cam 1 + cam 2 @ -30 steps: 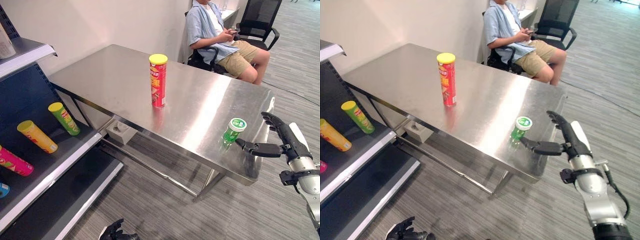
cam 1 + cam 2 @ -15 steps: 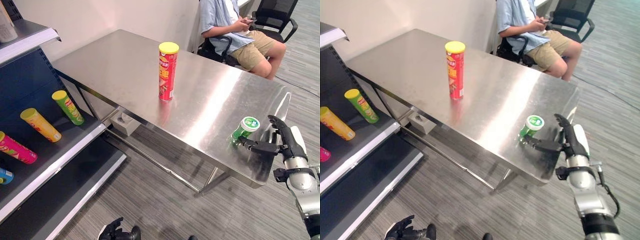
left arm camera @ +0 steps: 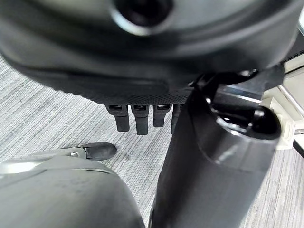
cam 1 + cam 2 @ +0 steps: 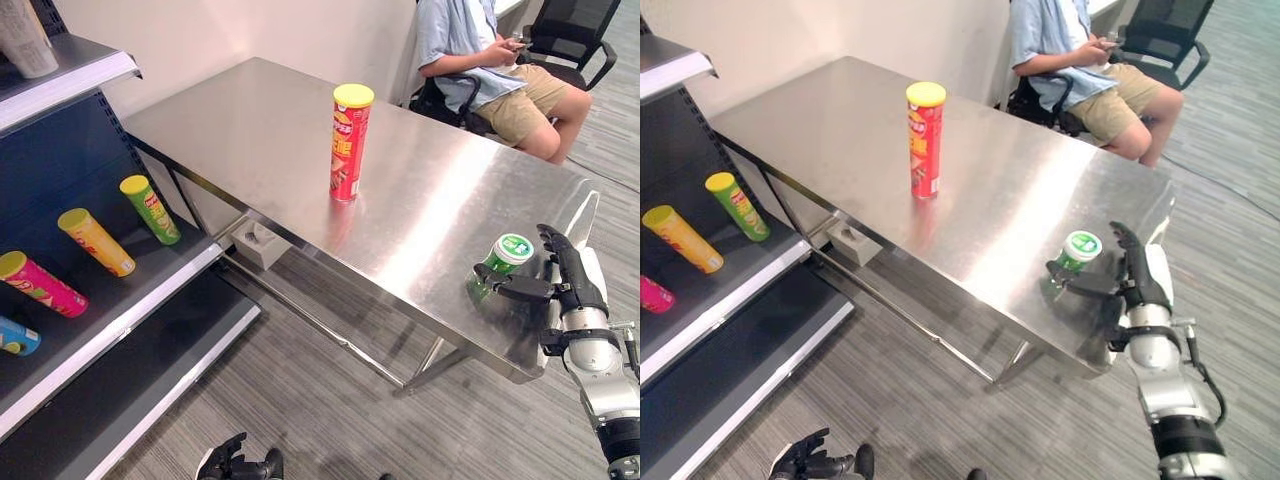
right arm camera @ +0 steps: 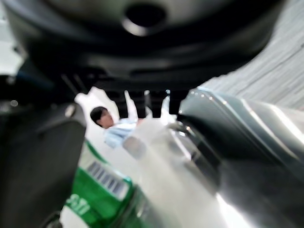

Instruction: Put the goods on the table back onto the shelves and tidy them up.

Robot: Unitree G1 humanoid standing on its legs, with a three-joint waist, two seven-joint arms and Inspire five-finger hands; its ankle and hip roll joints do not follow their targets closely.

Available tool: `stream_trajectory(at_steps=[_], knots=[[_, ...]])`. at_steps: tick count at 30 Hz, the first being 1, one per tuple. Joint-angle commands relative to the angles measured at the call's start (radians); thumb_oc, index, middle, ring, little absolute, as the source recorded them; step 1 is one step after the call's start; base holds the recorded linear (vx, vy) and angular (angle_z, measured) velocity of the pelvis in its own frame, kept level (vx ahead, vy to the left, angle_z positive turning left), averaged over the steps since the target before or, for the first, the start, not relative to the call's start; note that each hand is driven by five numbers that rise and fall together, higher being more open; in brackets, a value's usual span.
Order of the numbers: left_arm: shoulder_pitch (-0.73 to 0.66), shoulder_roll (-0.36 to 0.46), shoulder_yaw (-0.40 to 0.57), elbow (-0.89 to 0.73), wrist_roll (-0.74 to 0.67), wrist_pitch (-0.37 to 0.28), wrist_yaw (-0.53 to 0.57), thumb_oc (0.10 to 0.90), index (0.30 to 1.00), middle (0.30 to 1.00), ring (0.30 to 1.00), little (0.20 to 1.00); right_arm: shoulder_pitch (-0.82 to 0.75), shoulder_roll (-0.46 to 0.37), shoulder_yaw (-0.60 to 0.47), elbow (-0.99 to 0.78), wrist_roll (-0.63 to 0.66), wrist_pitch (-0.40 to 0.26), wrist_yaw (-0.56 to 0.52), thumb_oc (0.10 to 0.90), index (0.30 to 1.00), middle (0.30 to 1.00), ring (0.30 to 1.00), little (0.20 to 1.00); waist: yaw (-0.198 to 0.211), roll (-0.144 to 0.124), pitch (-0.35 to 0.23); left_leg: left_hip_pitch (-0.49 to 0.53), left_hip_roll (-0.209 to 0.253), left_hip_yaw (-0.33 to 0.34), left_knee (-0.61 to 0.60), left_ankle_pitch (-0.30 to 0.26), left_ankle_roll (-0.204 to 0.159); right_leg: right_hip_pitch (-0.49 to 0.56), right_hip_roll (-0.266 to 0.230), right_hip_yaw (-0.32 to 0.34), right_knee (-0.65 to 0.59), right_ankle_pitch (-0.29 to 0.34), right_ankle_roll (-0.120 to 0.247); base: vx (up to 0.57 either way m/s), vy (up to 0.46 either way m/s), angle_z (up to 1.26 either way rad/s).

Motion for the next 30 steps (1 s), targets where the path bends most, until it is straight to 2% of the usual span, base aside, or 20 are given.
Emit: stream_trajectory(at_steps=[1,2,3,14,18,22,23,26,27,29,30], knots=[[-0.05,0.036,-0.046,0.023,-0.005,-0.032,0.025,0.8,0.9,0.9,0.9,0.9,-0.159,-0.008,0.003,-0.007,0.025,-0.054,-0.03,0.717,0.775,0.775,0.775,0.775,0.027,-0.041,-0.028,0.008,-0.013,-0.037,0.006,-0.059,0.001,0.04,-0.003,-0.004,0.015,-0.044,0.024,0.0,0.0,0.0],[-0.049,0.036,-0.045,0.023,-0.005,-0.032,0.025,0.8,0.9,0.9,0.9,0.9,-0.159,-0.008,0.005,-0.009,0.024,-0.054,-0.029,0.535,0.502,0.502,0.502,0.502,0.028,-0.041,-0.028,0.008,-0.014,-0.038,0.006,-0.059,0.0,0.04,-0.003,-0.004,0.015,-0.044,0.024,0.0,0.0,0.0],[-0.048,0.036,-0.045,0.024,-0.005,-0.032,0.025,0.8,0.9,0.9,0.9,0.9,-0.159,-0.011,0.006,-0.008,0.021,-0.053,-0.027,0.4,0.3,0.3,0.3,0.3,0.028,-0.042,-0.029,0.009,-0.014,-0.038,0.006,-0.059,0.0,0.041,-0.002,-0.004,0.015,-0.044,0.024,0.0,0.0,0.0],[-0.051,0.039,-0.018,0.03,0.005,-0.028,0.032,0.8,0.9,0.9,0.9,0.9,-0.116,-0.039,-0.057,-0.098,0.026,-0.067,-0.029,0.4,0.3,0.3,0.3,0.3,0.023,-0.047,-0.036,0.015,-0.008,-0.043,0.006,-0.062,-0.004,0.049,0.003,-0.011,0.015,-0.05,0.022,-0.01,-0.007,0.0],[-0.05,0.049,0.017,0.029,0.005,-0.027,0.034,0.8,0.9,0.9,0.9,0.9,-0.098,-0.069,-0.099,-0.23,0.044,-0.088,-0.005,0.4,0.3,0.3,0.3,0.3,0.023,-0.051,-0.049,0.024,0.005,-0.047,0.006,-0.056,-0.015,0.062,0.014,-0.015,0.015,-0.06,0.013,-0.06,-0.063,0.01],[-0.049,0.054,0.03,0.022,-0.002,-0.031,0.033,0.8,0.9,0.9,0.9,0.9,-0.115,-0.1,-0.118,-0.339,0.112,-0.128,0.032,0.4,0.3,0.3,0.3,0.3,0.034,-0.052,-0.054,0.019,0.018,-0.066,0.006,-0.039,-0.031,0.074,0.026,-0.027,0.015,-0.071,0.001,-0.07,-0.098,0.12],[-0.047,0.058,0.031,0.018,-0.004,-0.034,0.03,0.8,0.9,0.9,0.9,0.9,-0.14,-0.116,-0.124,-0.387,0.16,-0.155,0.053,0.4,0.3,0.3,0.3,0.3,0.048,-0.053,-0.055,0.005,0.025,-0.08,0.006,-0.022,-0.044,0.075,0.035,-0.041,0.015,-0.078,-0.006,-0.04,-0.069,0.31],[-0.047,0.058,0.032,0.015,-0.008,-0.036,0.026,0.8,0.9,0.9,0.9,0.9,-0.167,-0.133,-0.126,-0.435,0.205,-0.172,0.074,0.4,0.3,0.3,0.3,0.3,0.058,-0.05,-0.05,-0.017,0.033,-0.102,0.006,0.0,-0.059,0.076,0.048,-0.061,0.015,-0.087,-0.016,-0.1,-0.114,0.43],[-0.043,0.061,0.033,0.009,-0.013,-0.04,0.023,0.8,0.9,0.9,0.9,0.9,-0.195,-0.149,-0.125,-0.461,0.26,-0.193,0.097,0.4,0.3,0.3,0.3,0.3,0.08,-0.048,-0.044,-0.037,0.04,-0.126,0.006,0.022,-0.07,0.074,0.06,-0.079,0.015,-0.095,-0.023,-0.11,-0.105,0.56],[-0.04,0.058,0.034,0.01,-0.02,-0.043,0.021,0.8,0.9,0.9,0.9,0.9,-0.229,-0.166,-0.119,-0.495,0.31,-0.208,0.12,0.4,0.3,0.3,0.3,0.3,0.093,-0.043,-0.033,-0.065,0.044,-0.157,0.006,0.044,-0.083,0.074,0.067,-0.104,0.015,-0.102,-0.029,-0.15,-0.075,0.82],[-0.038,0.05,0.037,0.016,-0.028,-0.045,0.018,0.8,0.9,0.9,0.9,0.9,-0.267,-0.202,-0.116,-0.511,0.369,-0.214,0.146,0.4,0.3,0.3,0.3,0.3,0.105,-0.043,-0.016,-0.109,0.053,-0.122,0.014,0.069,-0.093,0.081,0.059,-0.154,0.015,-0.108,-0.032,-0.17,0.04,1.1]])
